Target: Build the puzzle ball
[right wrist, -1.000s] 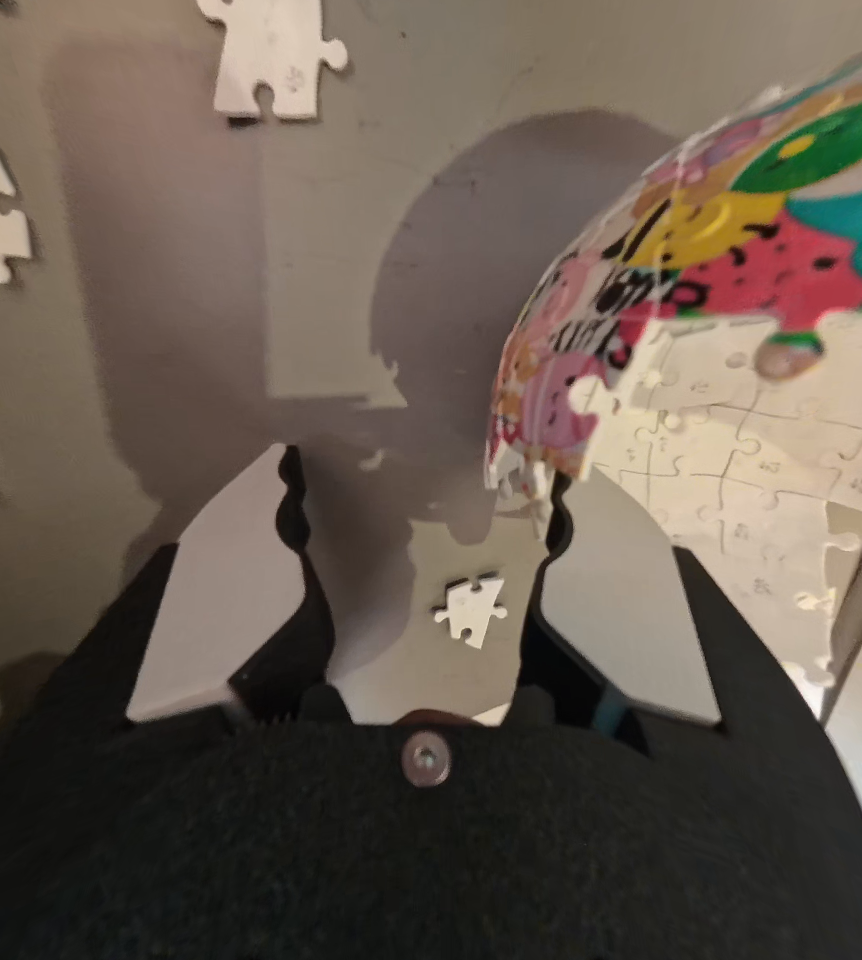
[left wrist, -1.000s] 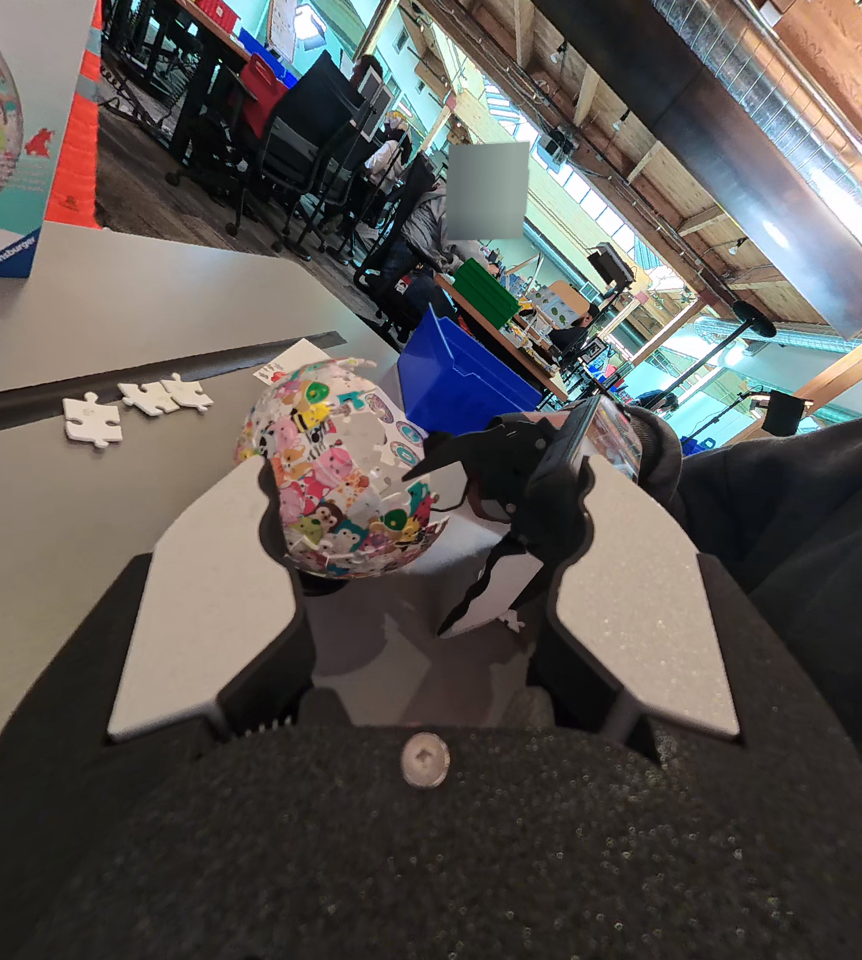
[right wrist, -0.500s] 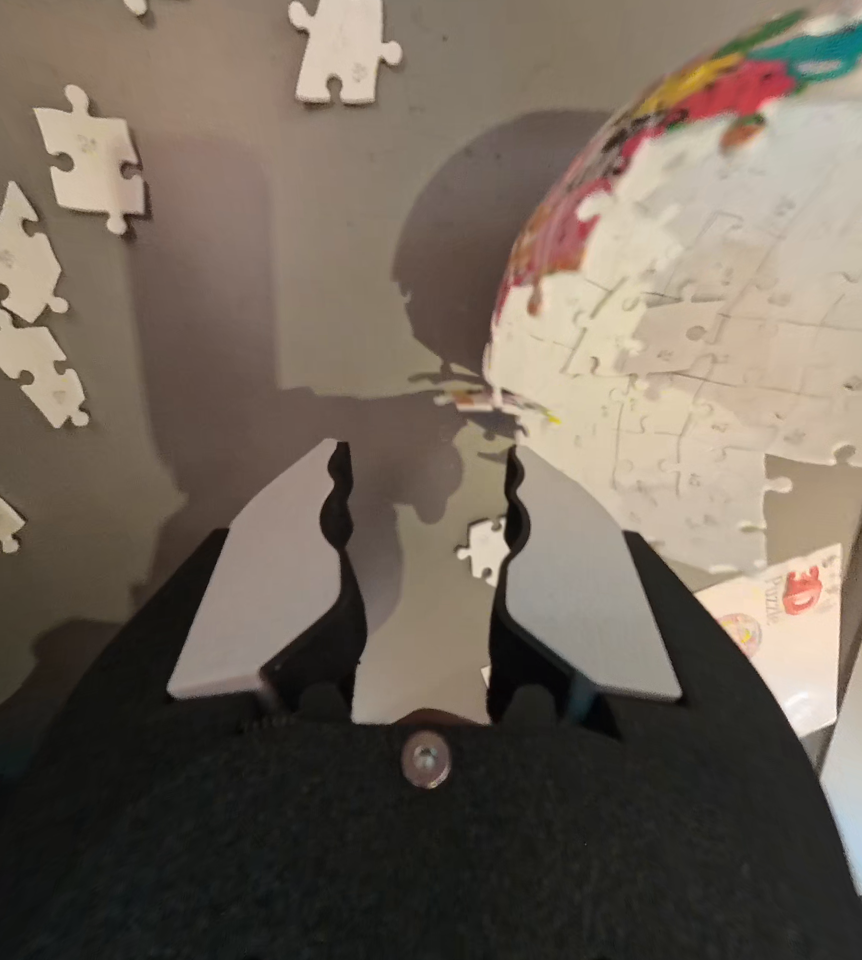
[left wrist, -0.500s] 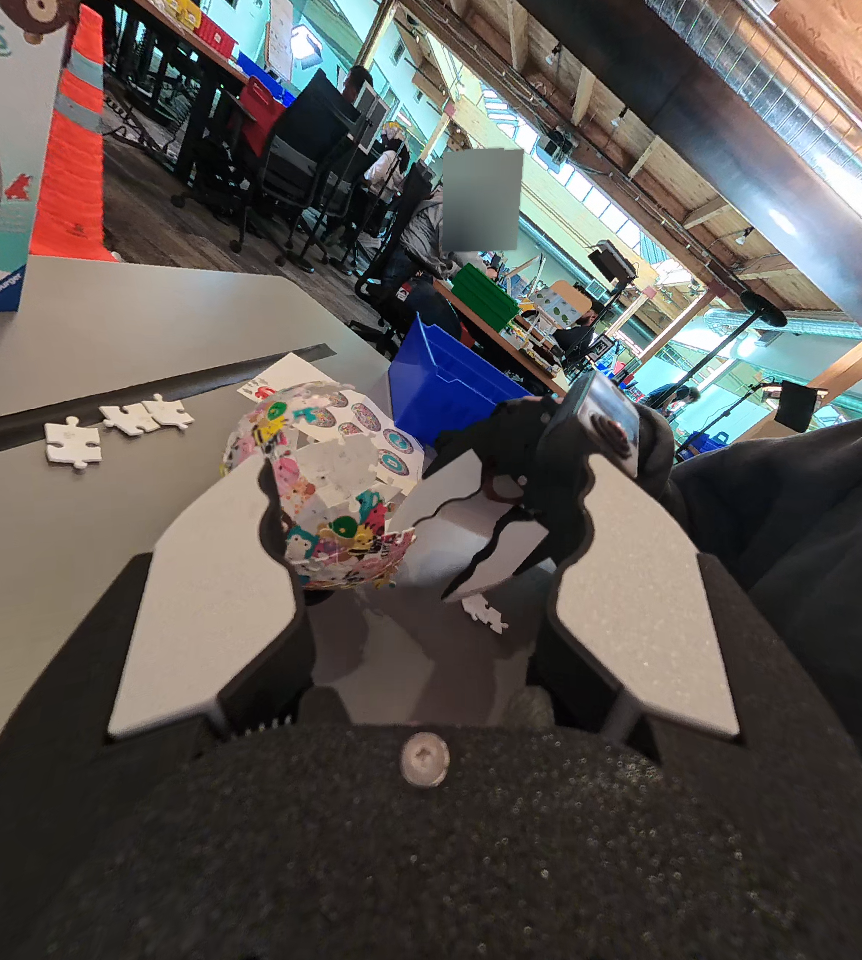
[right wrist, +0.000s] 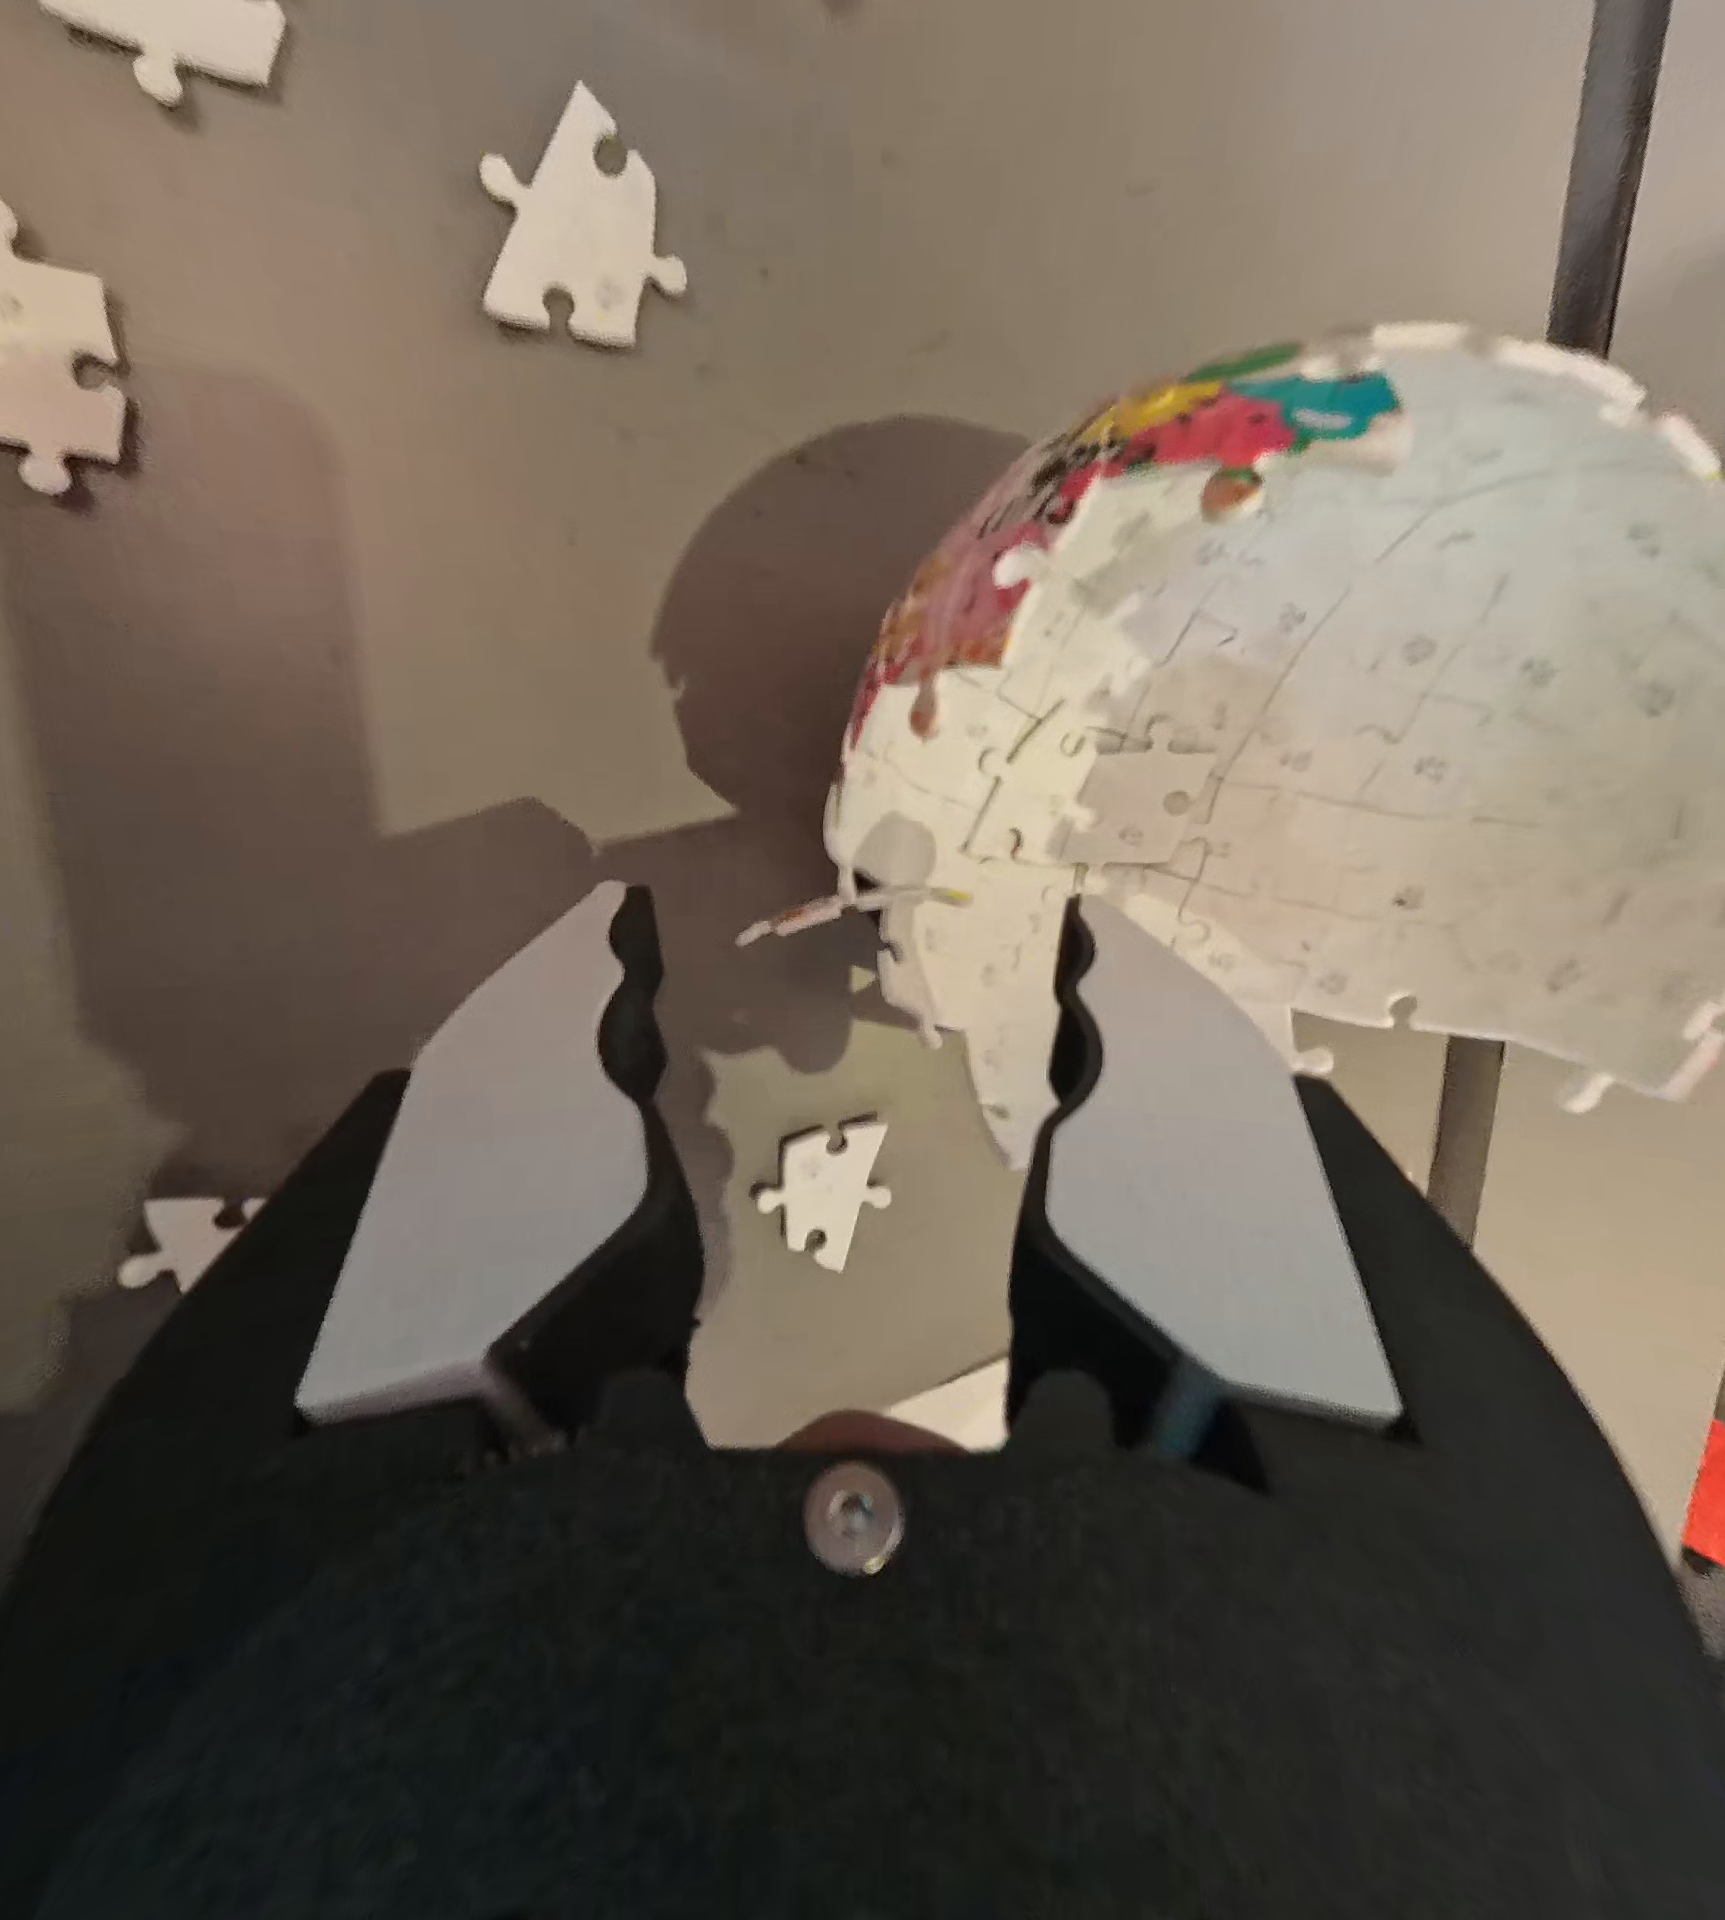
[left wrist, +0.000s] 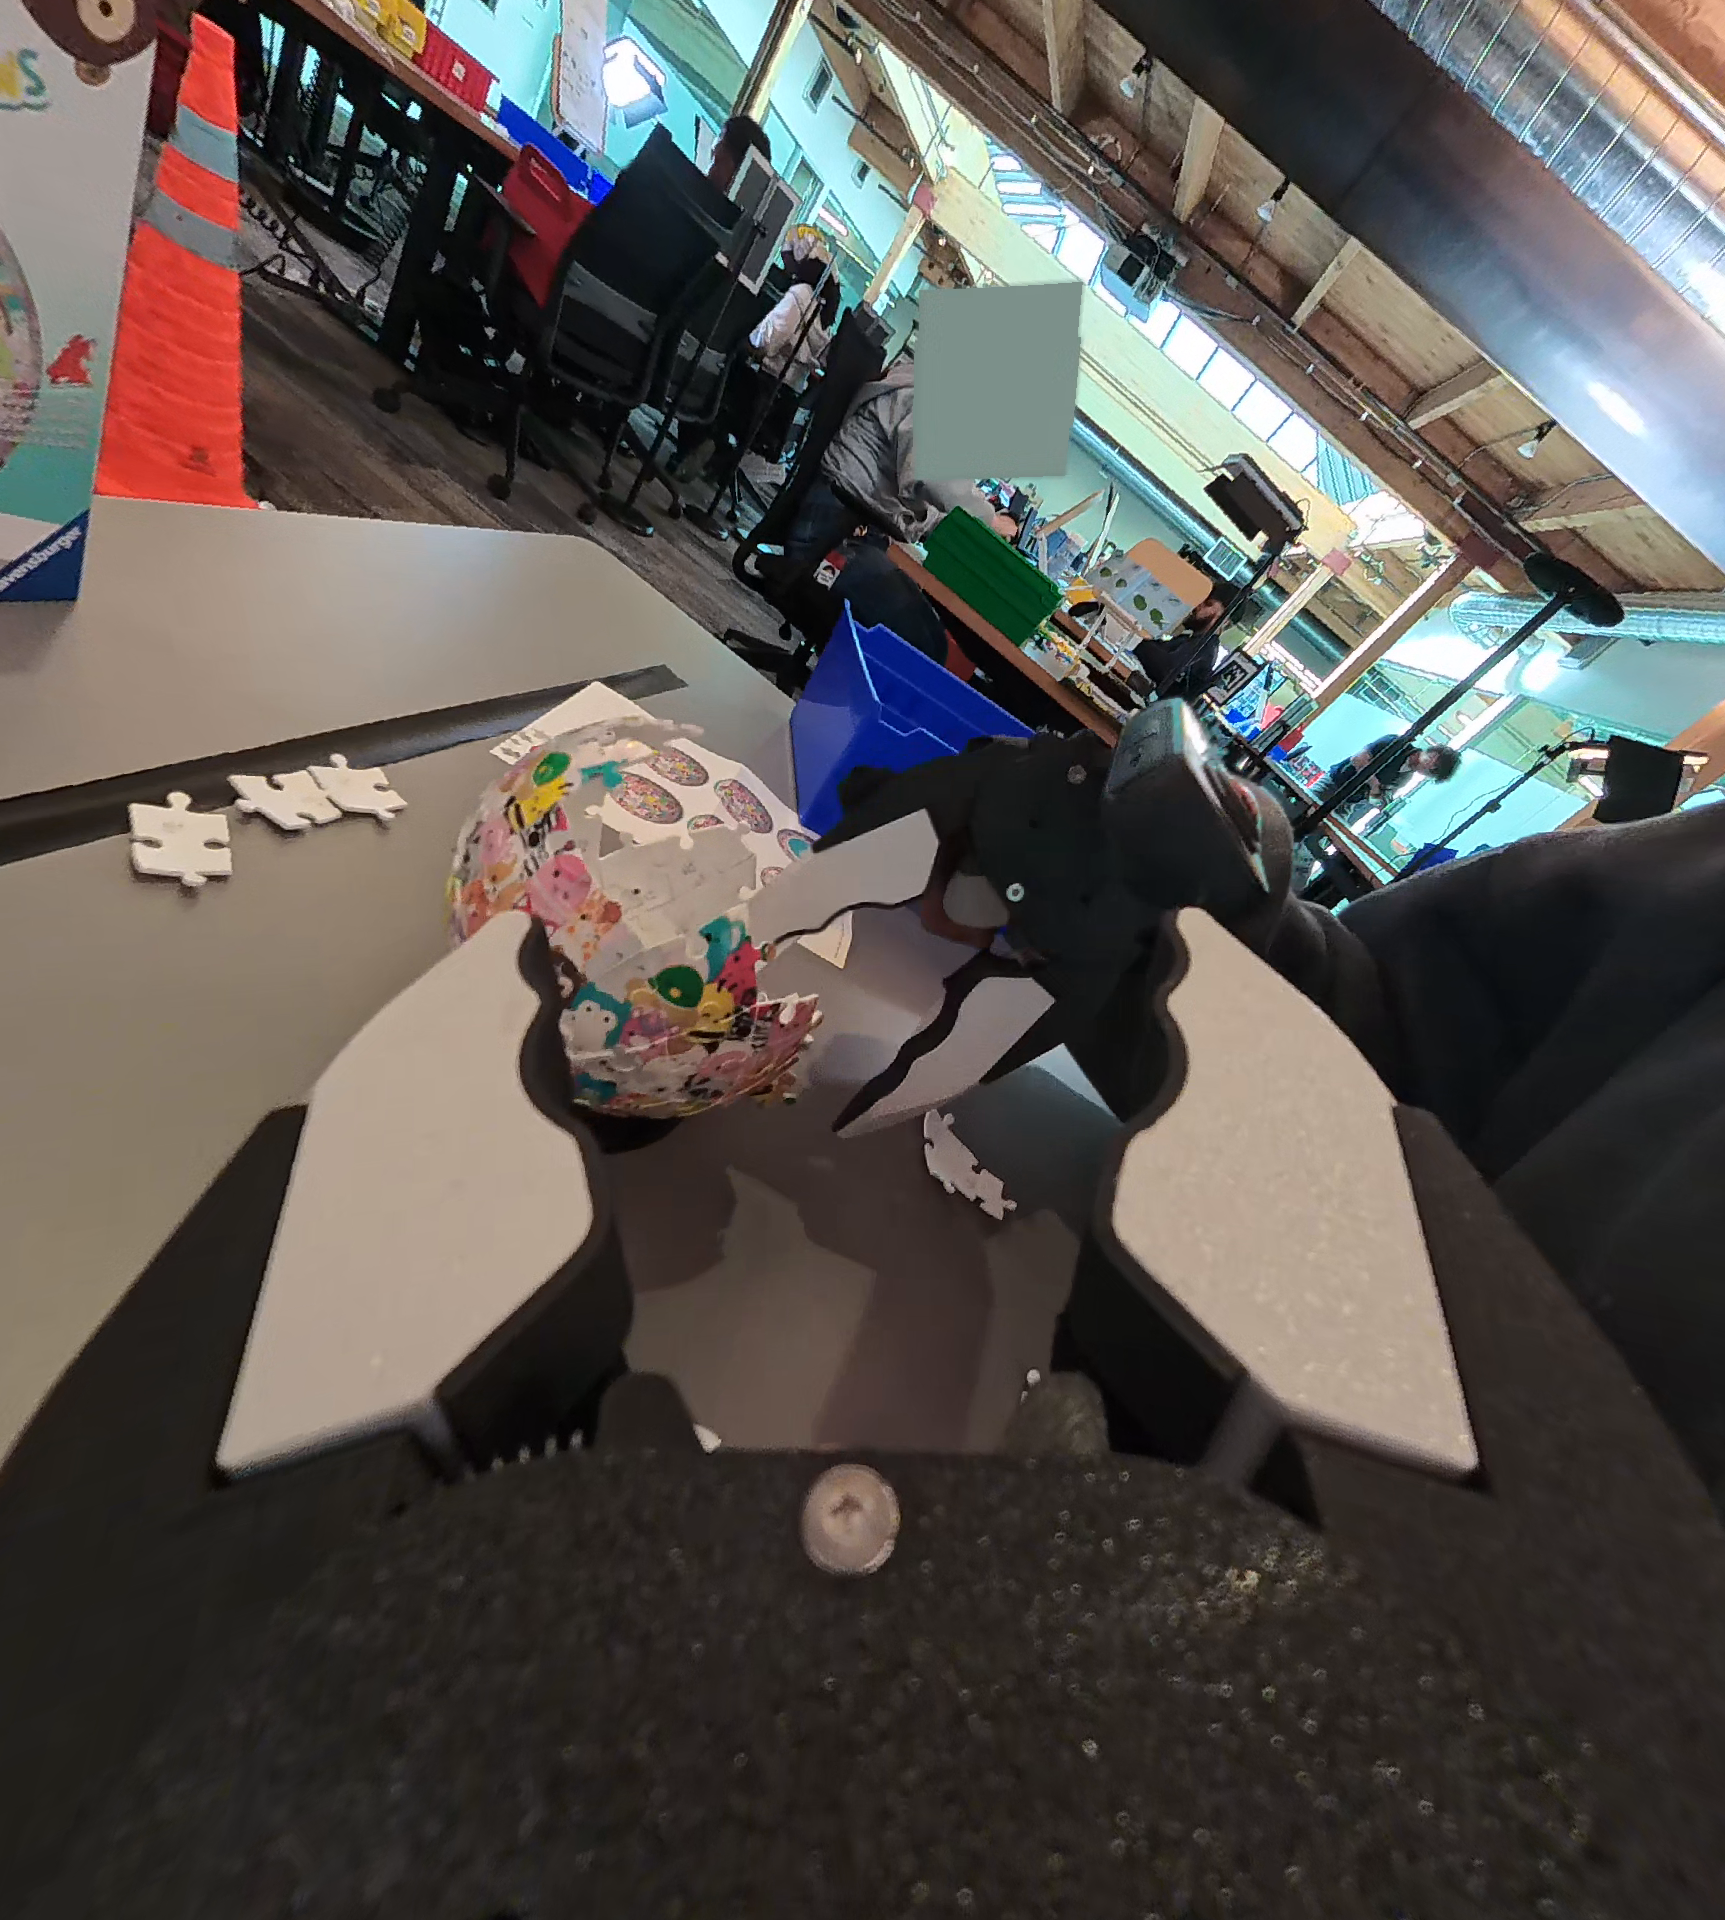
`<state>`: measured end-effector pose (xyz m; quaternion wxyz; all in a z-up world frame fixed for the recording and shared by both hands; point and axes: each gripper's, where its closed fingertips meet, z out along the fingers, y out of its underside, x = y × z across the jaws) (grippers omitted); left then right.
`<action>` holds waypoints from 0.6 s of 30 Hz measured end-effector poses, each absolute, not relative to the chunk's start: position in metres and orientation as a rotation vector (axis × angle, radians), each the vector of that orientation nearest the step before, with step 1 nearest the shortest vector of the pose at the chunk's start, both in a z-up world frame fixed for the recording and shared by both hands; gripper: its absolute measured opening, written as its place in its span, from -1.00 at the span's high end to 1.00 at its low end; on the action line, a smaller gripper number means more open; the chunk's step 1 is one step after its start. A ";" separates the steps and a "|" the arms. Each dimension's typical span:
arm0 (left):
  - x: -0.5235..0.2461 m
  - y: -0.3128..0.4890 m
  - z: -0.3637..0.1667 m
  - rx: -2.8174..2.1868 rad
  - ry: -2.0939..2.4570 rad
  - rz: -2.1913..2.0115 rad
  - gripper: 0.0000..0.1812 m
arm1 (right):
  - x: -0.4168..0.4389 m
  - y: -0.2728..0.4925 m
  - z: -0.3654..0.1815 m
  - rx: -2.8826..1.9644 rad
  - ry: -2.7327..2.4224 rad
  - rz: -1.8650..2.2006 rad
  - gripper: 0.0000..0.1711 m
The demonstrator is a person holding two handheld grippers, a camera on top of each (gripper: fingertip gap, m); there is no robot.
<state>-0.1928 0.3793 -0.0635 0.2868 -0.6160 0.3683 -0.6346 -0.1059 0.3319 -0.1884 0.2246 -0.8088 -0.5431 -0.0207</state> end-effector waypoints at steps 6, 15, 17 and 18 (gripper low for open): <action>-0.193 0.379 -0.060 -1.630 0.990 -1.700 -0.17 | -0.109 0.333 -0.204 -2.193 -1.631 -0.137 0.11; -0.196 0.381 -0.061 -1.630 0.984 -1.704 -0.17 | -0.106 0.336 -0.201 -2.190 -1.655 -0.198 0.54; -0.197 0.381 -0.059 -1.626 0.981 -1.704 -0.17 | -0.105 0.335 -0.199 -2.181 -1.655 -0.204 0.60; -0.198 0.381 -0.058 -1.624 0.981 -1.704 -0.17 | -0.104 0.335 -0.198 -2.181 -1.652 -0.212 0.61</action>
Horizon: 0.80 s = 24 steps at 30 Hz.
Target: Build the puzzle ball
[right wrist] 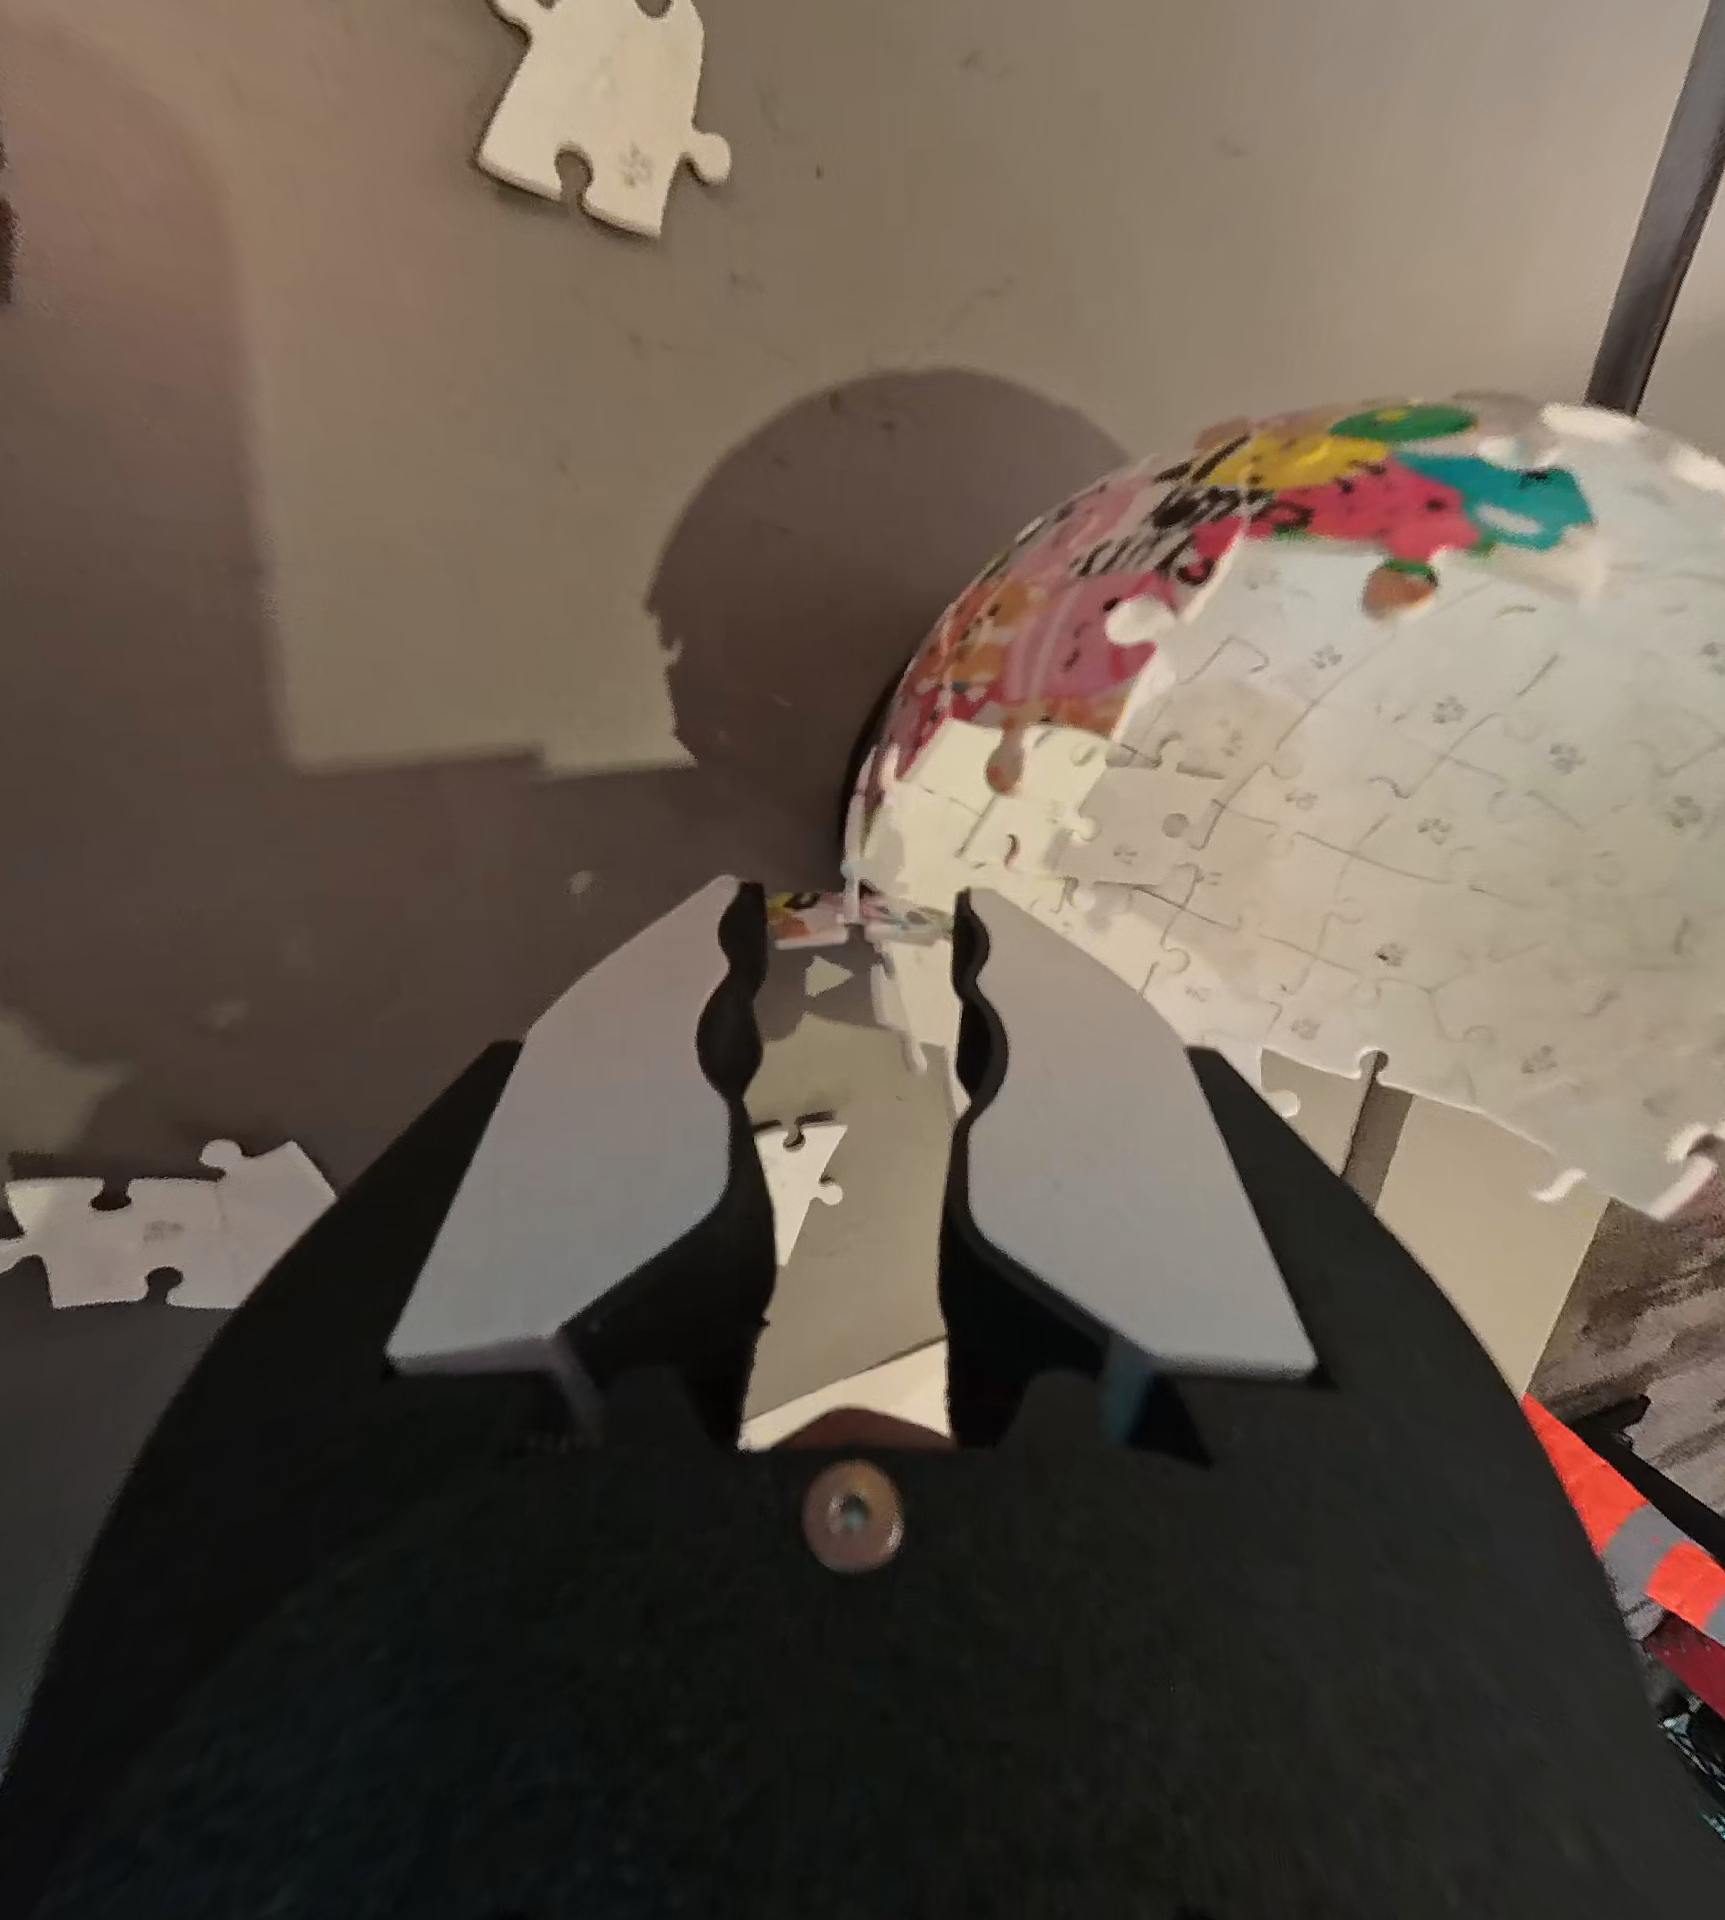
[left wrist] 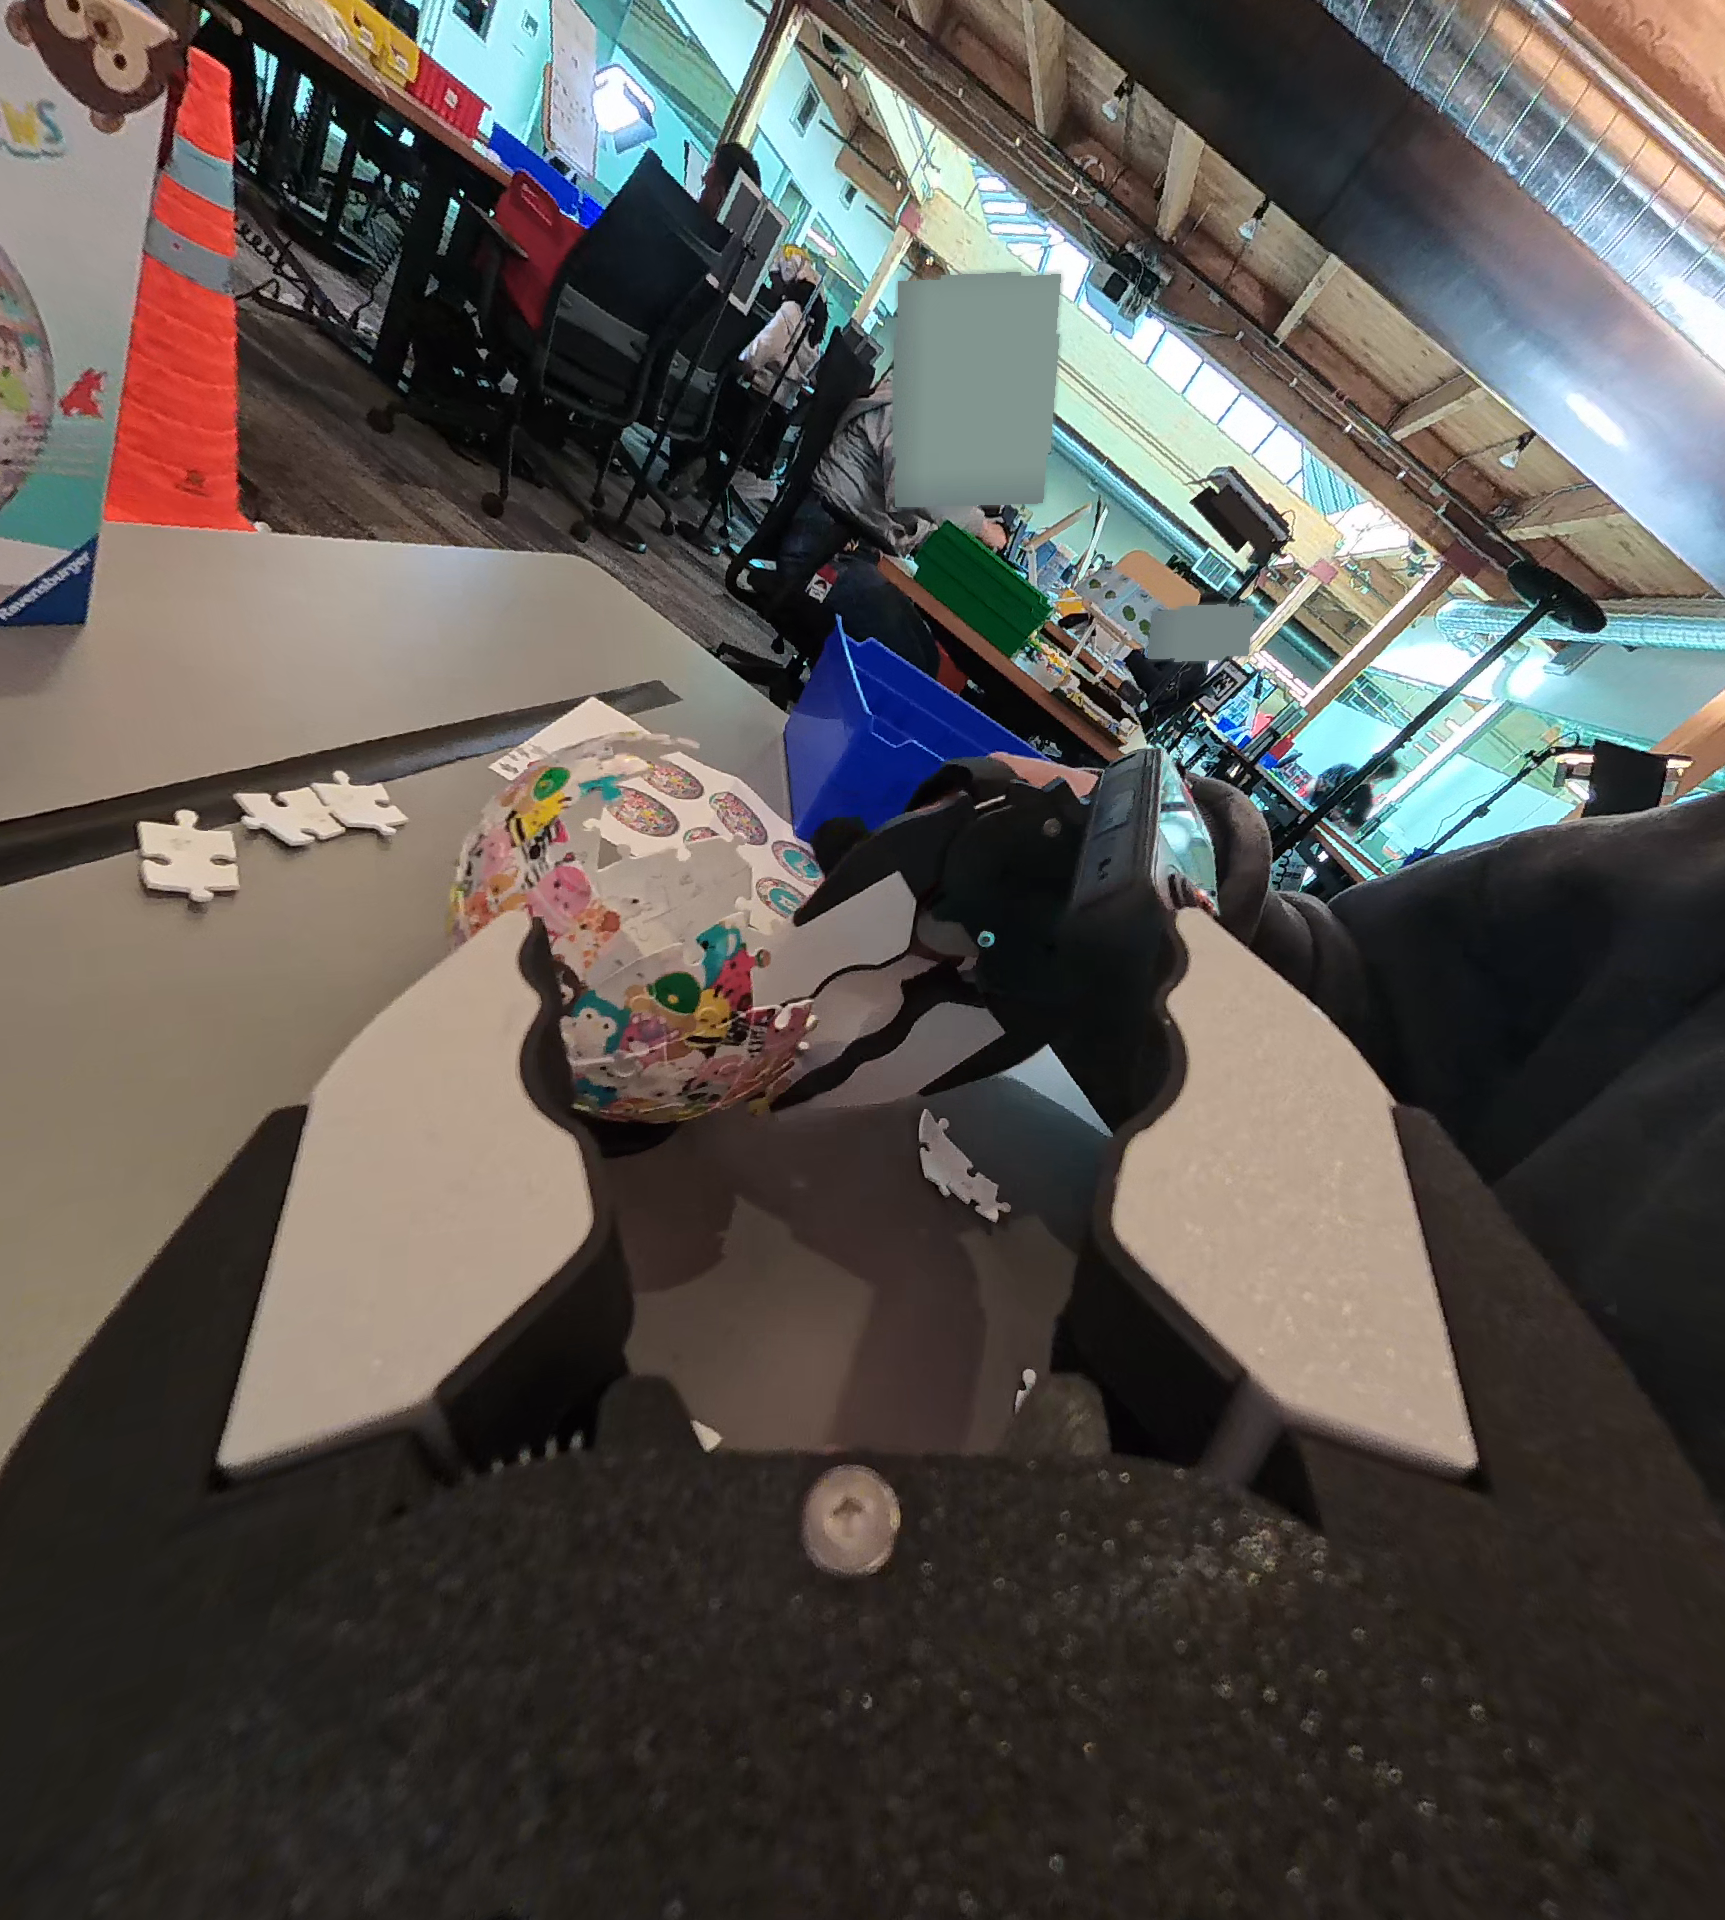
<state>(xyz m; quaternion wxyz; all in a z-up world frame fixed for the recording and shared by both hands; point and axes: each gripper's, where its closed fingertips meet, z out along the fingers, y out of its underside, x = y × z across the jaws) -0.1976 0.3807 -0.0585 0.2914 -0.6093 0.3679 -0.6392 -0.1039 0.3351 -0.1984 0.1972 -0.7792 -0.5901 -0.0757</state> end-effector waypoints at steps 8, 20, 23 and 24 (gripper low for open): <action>-0.196 0.375 -0.055 -1.616 1.004 -1.693 -0.17 | -0.097 0.331 -0.202 -2.257 -1.628 -0.271 0.23; -0.208 0.398 -0.108 -1.739 1.040 -1.463 -0.01 | -0.108 0.321 -0.134 -2.085 -1.192 0.139 0.17; -0.198 0.408 -0.118 -1.737 1.037 -1.517 0.05 | -0.113 0.331 -0.153 -2.099 -1.288 0.198 0.03; -0.193 0.412 -0.121 -1.733 1.047 -1.521 0.05 | -0.112 0.335 -0.161 -2.098 -1.355 0.131 0.00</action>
